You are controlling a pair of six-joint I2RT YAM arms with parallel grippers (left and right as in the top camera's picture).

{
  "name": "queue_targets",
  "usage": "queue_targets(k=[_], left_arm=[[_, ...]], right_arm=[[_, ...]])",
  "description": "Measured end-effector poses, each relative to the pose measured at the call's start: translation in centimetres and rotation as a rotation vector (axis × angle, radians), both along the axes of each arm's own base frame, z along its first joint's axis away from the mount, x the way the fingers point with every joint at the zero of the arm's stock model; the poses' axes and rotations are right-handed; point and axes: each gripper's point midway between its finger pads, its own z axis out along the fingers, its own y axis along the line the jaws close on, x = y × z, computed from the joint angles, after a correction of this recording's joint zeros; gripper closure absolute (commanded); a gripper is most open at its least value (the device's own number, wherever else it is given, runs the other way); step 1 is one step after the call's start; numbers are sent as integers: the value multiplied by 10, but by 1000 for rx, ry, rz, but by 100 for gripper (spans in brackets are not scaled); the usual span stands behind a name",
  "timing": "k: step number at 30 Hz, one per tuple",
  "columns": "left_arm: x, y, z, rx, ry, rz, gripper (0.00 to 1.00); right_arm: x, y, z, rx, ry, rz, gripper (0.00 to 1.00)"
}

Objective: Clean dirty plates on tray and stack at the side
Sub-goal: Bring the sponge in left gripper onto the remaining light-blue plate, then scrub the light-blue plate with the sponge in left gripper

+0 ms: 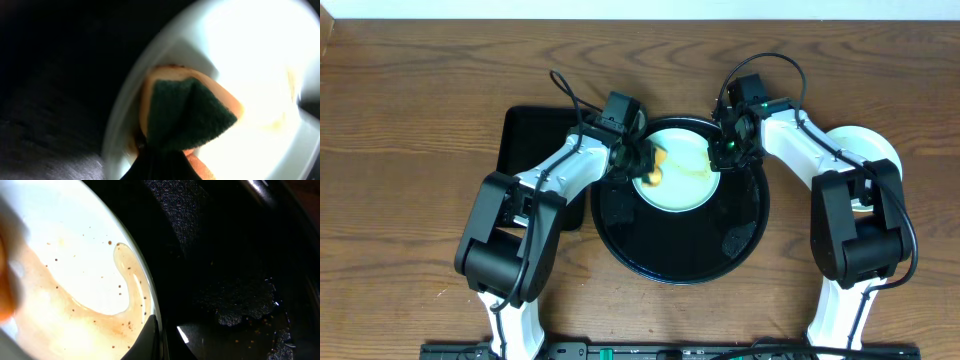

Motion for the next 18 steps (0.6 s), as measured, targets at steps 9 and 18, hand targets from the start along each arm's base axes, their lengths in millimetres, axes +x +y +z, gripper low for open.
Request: queue_targets(k=[9, 18], left_arm=[[-40, -48, 2, -40, -58, -357, 92], [2, -35, 2, 38, -137, -98, 92]], right_arm=[[-2, -1, 0, -4, 8, 0, 99], [-2, -2, 0, -8, 9, -1, 99]])
